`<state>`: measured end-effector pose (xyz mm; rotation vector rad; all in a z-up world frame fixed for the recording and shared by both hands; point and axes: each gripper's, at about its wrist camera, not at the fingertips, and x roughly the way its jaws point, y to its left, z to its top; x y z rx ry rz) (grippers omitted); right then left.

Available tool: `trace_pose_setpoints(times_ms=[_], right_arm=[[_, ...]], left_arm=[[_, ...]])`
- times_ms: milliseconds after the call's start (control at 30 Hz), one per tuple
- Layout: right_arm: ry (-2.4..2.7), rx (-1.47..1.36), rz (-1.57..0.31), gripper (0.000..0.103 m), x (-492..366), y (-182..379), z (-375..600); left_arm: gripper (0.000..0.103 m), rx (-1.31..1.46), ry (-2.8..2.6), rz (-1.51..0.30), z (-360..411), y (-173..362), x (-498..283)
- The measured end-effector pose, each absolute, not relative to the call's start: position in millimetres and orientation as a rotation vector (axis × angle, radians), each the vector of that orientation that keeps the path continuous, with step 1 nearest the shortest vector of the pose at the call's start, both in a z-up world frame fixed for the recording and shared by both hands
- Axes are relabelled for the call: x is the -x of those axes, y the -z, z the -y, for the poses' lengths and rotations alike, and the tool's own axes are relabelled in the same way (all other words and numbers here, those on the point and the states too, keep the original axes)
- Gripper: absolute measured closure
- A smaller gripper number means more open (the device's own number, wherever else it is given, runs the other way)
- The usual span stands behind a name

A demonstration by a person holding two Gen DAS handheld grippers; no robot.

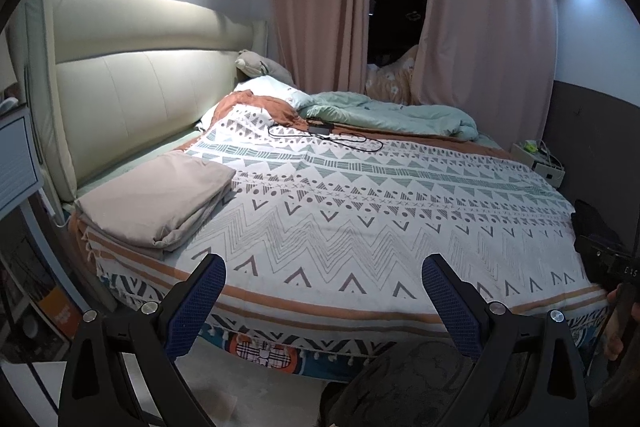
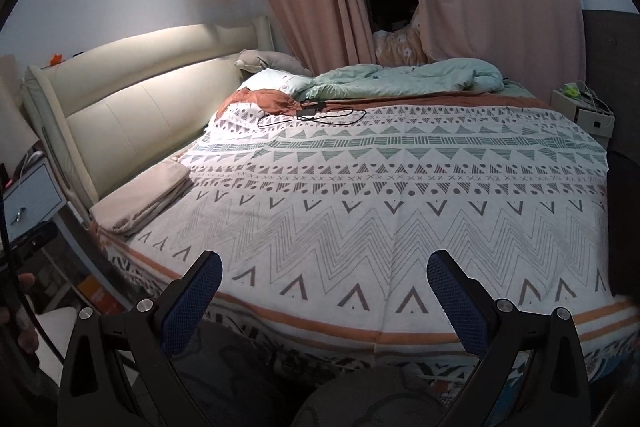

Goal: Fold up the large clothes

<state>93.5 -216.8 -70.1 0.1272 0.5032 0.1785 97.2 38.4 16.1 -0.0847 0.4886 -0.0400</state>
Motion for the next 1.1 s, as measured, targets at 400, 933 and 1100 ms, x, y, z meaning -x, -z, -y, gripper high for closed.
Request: trace_pose_setpoints(times_ms=[400, 933, 1100], right_arm=[[-0.154, -0.145, -0.51, 0.0, -74.9, 76.3, 221.4], [-0.12, -0.13, -0.503, 0.0, -73.2, 70.3, 219.6], [-0.119, -0.133, -0.502, 0.0, -72.3, 68.9, 220.8]], left_arm=[[0.004, 0.087, 0.075, -0.477, -25.1, -19.3, -82.4], [0.004, 0.092, 0.076, -0.483, -20.1, -20.5, -80.9], [0.004, 0.092, 0.078, -0.476, -19.0, -23.2, -79.1]])
